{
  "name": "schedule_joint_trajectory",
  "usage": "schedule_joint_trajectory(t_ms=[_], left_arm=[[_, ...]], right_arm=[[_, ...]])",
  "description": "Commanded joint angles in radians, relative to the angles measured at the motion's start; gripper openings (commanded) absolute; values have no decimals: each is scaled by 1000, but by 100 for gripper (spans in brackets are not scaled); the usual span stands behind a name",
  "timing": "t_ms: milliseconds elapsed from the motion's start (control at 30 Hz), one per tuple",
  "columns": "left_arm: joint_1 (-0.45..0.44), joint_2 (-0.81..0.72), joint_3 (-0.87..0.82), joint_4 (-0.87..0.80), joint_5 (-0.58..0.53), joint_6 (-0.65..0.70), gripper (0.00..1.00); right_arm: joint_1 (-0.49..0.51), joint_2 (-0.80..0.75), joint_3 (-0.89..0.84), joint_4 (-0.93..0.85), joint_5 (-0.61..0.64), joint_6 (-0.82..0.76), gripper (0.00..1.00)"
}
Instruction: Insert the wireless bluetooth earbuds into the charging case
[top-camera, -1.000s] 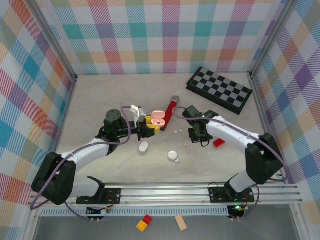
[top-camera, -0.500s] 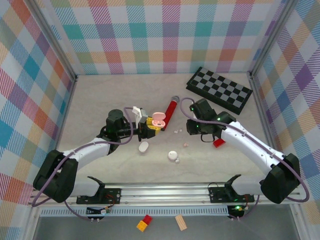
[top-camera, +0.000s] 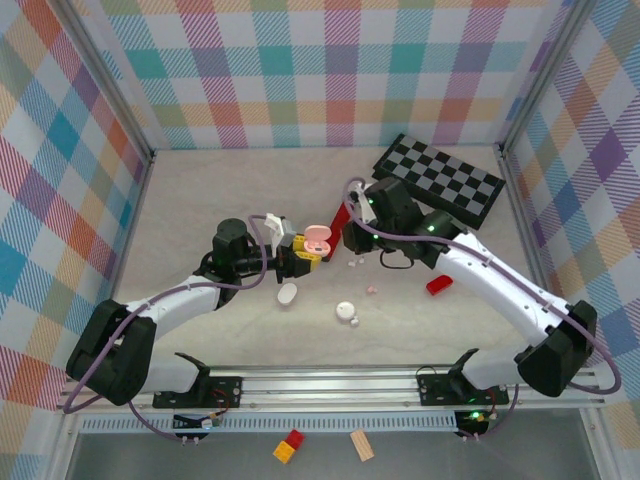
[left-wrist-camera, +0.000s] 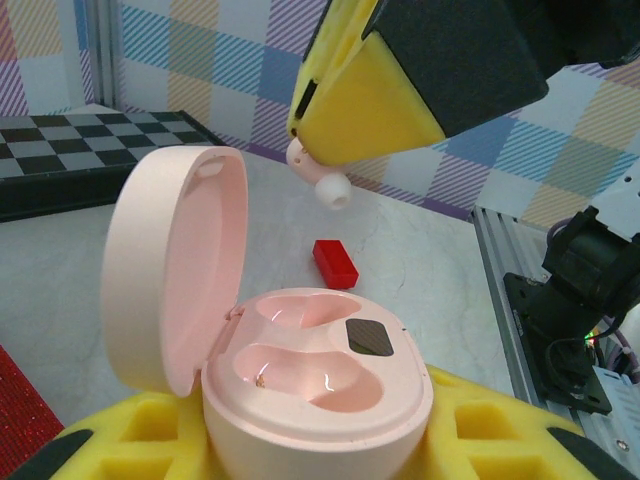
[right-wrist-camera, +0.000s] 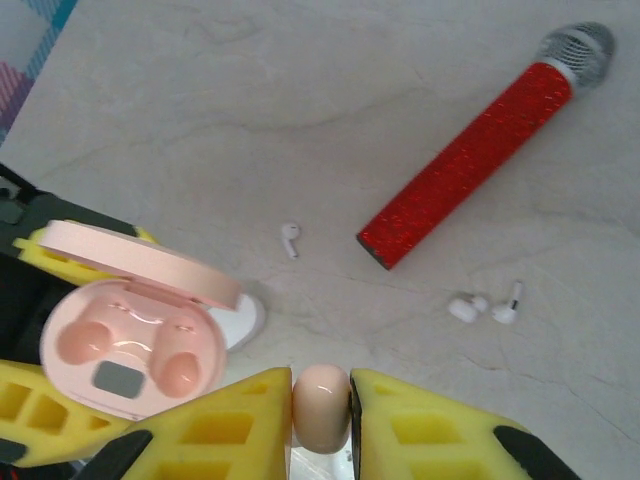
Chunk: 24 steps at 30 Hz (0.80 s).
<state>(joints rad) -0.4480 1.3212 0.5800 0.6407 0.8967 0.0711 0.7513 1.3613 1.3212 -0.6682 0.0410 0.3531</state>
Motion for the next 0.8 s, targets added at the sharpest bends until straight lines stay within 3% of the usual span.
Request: schedule_joint_trajectory(t_ms=[0,767], left_arm=[[6,0,12,22,29,7,34],[6,-12,11,20,30,3,34]], right_arm=[[33,38,48,23,-27,-32,23],[75,99,67,44,-43,-36,23]])
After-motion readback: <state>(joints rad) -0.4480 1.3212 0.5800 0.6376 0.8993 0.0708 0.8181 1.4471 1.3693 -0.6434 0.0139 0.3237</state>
